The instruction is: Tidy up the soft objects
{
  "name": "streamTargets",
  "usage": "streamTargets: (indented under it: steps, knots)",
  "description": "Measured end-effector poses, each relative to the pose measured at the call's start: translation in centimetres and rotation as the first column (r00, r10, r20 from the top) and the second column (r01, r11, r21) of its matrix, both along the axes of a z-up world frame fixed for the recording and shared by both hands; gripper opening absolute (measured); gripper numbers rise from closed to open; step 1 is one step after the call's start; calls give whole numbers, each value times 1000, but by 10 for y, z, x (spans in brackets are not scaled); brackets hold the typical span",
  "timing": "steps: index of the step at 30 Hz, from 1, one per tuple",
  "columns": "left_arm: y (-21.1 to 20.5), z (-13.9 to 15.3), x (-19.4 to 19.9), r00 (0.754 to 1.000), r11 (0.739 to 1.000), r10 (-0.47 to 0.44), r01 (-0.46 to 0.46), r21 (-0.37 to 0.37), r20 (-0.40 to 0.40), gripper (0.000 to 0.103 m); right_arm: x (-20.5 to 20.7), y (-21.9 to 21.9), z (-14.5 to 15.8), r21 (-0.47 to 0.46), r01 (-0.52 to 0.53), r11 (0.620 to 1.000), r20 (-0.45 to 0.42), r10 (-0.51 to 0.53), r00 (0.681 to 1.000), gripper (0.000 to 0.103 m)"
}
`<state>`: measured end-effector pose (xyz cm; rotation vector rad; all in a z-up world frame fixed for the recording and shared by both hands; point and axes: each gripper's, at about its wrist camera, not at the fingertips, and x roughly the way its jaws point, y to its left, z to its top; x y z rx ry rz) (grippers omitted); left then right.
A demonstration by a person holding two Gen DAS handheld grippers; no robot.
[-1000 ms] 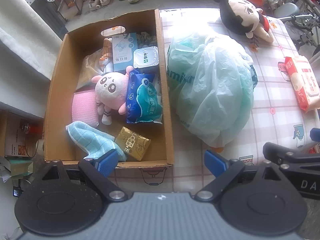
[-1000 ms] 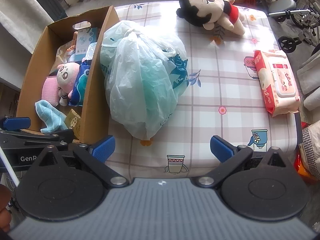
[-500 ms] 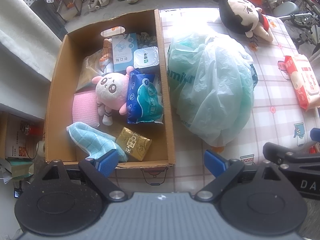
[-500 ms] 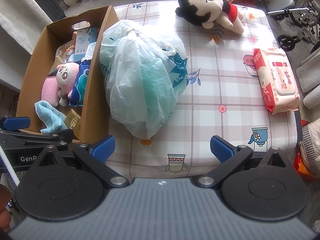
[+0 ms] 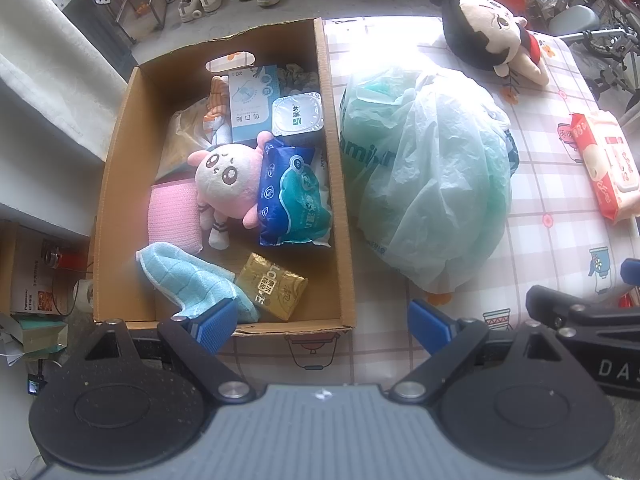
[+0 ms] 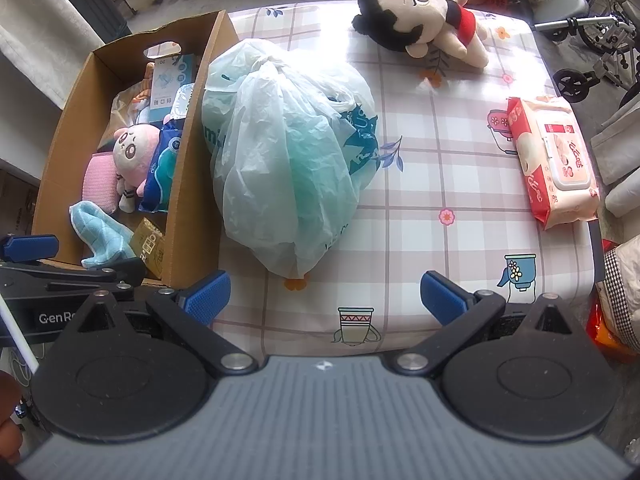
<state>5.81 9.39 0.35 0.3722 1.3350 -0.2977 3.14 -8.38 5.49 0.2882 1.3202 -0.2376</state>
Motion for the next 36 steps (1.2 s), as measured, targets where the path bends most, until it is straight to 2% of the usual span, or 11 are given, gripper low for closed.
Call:
streamTargets:
  steps: [36]
  knots:
    - [2,-1,0,1000,1000,-12,12,6,-2,92,2,5,-3,-2,10,1000,-6,-10,1000,102]
